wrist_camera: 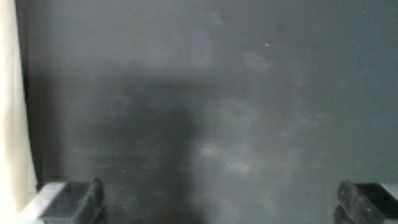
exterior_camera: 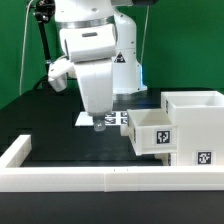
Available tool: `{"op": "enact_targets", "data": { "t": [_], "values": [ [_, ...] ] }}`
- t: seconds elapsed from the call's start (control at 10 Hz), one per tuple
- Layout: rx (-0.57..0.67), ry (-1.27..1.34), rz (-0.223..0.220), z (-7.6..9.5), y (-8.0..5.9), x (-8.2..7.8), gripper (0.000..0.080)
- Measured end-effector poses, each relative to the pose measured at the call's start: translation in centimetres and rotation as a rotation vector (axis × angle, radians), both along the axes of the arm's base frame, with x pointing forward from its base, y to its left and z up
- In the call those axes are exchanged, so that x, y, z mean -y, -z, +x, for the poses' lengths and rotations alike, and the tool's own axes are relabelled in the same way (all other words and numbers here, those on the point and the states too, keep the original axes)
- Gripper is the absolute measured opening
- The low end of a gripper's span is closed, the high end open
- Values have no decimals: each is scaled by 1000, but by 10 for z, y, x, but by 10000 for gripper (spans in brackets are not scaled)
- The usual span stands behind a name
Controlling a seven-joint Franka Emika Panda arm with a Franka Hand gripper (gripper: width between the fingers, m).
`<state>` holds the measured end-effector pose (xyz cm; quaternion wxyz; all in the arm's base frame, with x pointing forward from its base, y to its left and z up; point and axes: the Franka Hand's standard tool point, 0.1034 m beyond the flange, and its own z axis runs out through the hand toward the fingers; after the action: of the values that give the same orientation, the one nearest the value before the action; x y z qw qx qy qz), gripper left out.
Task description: Assemble drawer
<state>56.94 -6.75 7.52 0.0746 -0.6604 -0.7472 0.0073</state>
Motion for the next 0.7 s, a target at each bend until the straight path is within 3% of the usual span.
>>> {"op": "enact_targets", "data": {
  "t": [0.7],
  "values": [
    [-27,144,-18,1,3,-55,648]
  ]
}}
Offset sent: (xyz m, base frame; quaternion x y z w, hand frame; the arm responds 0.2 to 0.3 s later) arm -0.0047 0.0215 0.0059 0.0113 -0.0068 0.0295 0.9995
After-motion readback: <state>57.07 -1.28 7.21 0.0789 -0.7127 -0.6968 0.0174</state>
